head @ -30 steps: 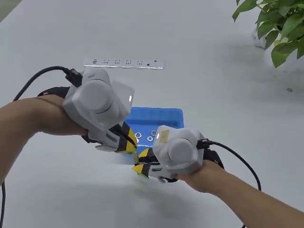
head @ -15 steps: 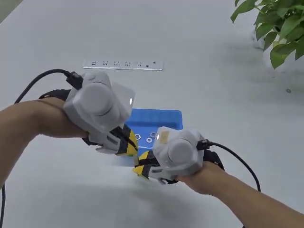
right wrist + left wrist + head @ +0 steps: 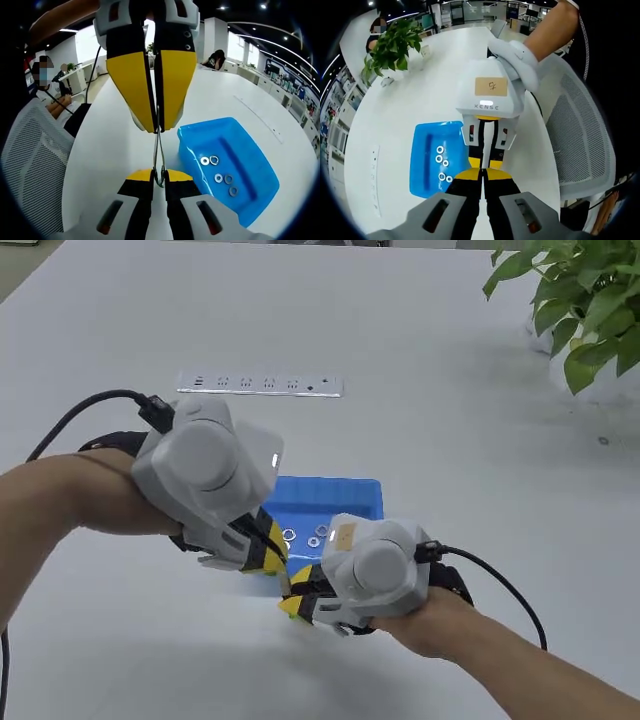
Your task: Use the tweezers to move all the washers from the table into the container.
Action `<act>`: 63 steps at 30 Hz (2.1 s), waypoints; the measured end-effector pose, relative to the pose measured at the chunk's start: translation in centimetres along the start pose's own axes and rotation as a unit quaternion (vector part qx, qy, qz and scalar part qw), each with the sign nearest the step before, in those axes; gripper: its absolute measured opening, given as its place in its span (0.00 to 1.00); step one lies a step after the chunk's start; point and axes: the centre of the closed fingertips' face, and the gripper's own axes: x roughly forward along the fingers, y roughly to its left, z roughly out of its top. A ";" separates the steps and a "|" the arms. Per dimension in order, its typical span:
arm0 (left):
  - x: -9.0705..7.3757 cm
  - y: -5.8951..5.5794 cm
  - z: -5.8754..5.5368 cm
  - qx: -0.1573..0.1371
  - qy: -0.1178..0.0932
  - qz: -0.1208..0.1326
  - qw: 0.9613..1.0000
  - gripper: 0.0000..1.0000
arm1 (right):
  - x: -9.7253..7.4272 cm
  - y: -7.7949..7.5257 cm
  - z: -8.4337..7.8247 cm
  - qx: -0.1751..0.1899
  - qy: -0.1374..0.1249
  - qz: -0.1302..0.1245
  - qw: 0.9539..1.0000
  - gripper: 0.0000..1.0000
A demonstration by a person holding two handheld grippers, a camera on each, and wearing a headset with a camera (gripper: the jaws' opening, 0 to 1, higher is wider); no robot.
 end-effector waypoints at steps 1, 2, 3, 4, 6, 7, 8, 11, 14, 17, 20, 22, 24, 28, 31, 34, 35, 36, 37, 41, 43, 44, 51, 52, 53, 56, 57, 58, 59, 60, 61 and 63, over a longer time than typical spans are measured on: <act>-0.1 0.0 0.1 0.000 0.000 0.001 1.000 0.05 | -0.1 0.1 0.2 -0.001 0.000 0.000 1.000 0.10; -0.2 -0.1 0.1 0.000 0.000 0.001 1.000 0.05 | -0.2 0.1 0.3 -0.002 -0.001 0.000 1.000 0.10; -0.4 -0.2 0.2 0.001 0.000 0.002 1.000 0.05 | -0.3 0.1 0.4 -0.003 -0.001 -0.001 1.000 0.10; -0.6 -0.2 0.3 0.001 -0.001 0.003 1.000 0.05 | -0.4 0.1 0.6 -0.003 -0.002 -0.002 1.000 0.10; -0.9 -0.2 0.5 0.001 -0.001 0.005 1.000 0.05 | -0.5 0.1 0.8 -0.003 -0.004 -0.003 1.000 0.10; -1.0 -0.3 0.5 0.002 -0.001 0.006 1.000 0.05 | -0.6 0.2 1.0 -0.004 -0.005 -0.004 1.000 0.10; -1.2 -0.3 0.6 0.001 -0.001 0.006 1.000 0.05 | -0.8 0.2 1.2 -0.006 -0.004 -0.004 1.000 0.10; -1.7 -0.4 0.9 0.003 -0.001 0.007 1.000 0.05 | -1.0 0.2 1.5 -0.009 -0.004 -0.006 1.000 0.10; -2.2 -0.4 1.1 0.006 -0.001 0.010 1.000 0.05 | -1.5 0.2 2.0 -0.013 -0.005 -0.009 1.000 0.10; -2.7 -0.4 1.5 0.009 -0.002 0.013 1.000 0.05 | -1.8 0.2 2.5 -0.016 -0.008 -0.012 1.000 0.10; -3.1 -0.4 1.7 0.012 -0.003 0.015 1.000 0.05 | -2.2 0.2 2.9 -0.017 -0.010 -0.015 1.000 0.10; -3.3 -0.4 1.8 0.013 -0.002 0.016 1.000 0.05 | -2.3 0.1 3.1 -0.020 -0.010 -0.017 1.000 0.10; -3.6 -0.3 2.0 0.016 -0.002 0.019 1.000 0.05 | -2.5 0.0 3.3 -0.023 -0.011 -0.020 0.999 0.10; -4.1 -0.1 2.4 0.020 -0.002 0.023 1.000 0.05 | -3.0 -0.4 3.8 -0.028 -0.012 -0.025 0.999 0.10; -4.4 0.1 2.7 0.024 -0.003 0.027 0.999 0.05 | -3.3 -0.7 4.1 -0.030 -0.013 -0.029 0.999 0.10; -4.6 0.5 3.0 0.028 -0.003 0.030 0.999 0.05 | -3.5 -1.1 4.4 -0.032 -0.014 -0.033 0.999 0.10; -4.7 0.6 3.1 0.030 -0.004 0.032 0.999 0.05 | -3.6 -1.3 4.5 -0.033 -0.014 -0.035 0.999 0.10; -4.8 0.7 3.2 0.031 -0.004 0.033 0.999 0.05 | -3.7 -1.5 4.6 -0.034 -0.015 -0.036 0.999 0.10; -4.8 0.8 3.3 0.031 -0.004 0.034 0.999 0.05 | -3.7 -1.6 4.7 -0.033 -0.015 -0.037 0.999 0.10; -5.0 1.3 3.6 0.038 -0.004 0.036 0.999 0.05 | -4.0 -2.2 4.9 -0.034 -0.017 -0.042 0.998 0.10; -5.1 1.7 3.8 0.041 -0.005 0.038 0.998 0.05 | -4.2 -2.6 5.0 -0.035 -0.017 -0.045 0.998 0.10; -5.1 1.8 3.9 0.042 -0.006 0.039 0.998 0.05 | -4.2 -2.8 5.0 -0.035 -0.018 -0.046 0.998 0.10; -4.8 3.2 4.3 0.052 -0.011 0.044 0.998 0.05 | -4.6 -4.2 4.8 -0.035 -0.018 -0.057 0.998 0.10; -4.6 3.4 4.3 0.052 -0.012 0.043 0.998 0.05 | -4.6 -4.5 4.6 -0.034 -0.017 -0.057 0.998 0.10; -4.5 3.5 4.4 0.054 -0.012 0.043 0.998 0.05 | -4.6 -4.6 4.6 -0.035 -0.017 -0.058 0.998 0.10; -4.2 4.0 4.5 0.057 -0.010 0.040 0.998 0.05 | -4.7 -5.2 4.3 -0.034 -0.016 -0.059 0.998 0.10; -4.1 4.1 4.6 0.058 -0.011 0.039 0.998 0.05 | -4.7 -5.3 4.2 -0.032 -0.017 -0.060 0.998 0.10; -4.0 4.2 4.6 0.059 -0.010 0.038 0.997 0.05 | -4.7 -5.4 4.1 -0.031 -0.016 -0.060 0.998 0.10; -3.9 4.4 4.5 0.060 -0.010 0.037 0.997 0.05 | -4.7 -5.5 4.1 -0.030 -0.016 -0.060 0.998 0.10; -3.8 4.5 4.6 0.060 -0.010 0.036 0.997 0.05 | -4.7 -5.7 3.9 -0.028 -0.016 -0.061 0.998 0.10; -3.7 4.6 4.6 0.061 -0.011 0.035 0.997 0.05 | -4.7 -5.8 3.8 -0.027 -0.016 -0.061 0.998 0.10; -3.5 4.9 4.6 0.062 -0.013 0.034 0.997 0.05 | -4.7 -6.1 3.6 -0.023 -0.016 -0.062 0.998 0.10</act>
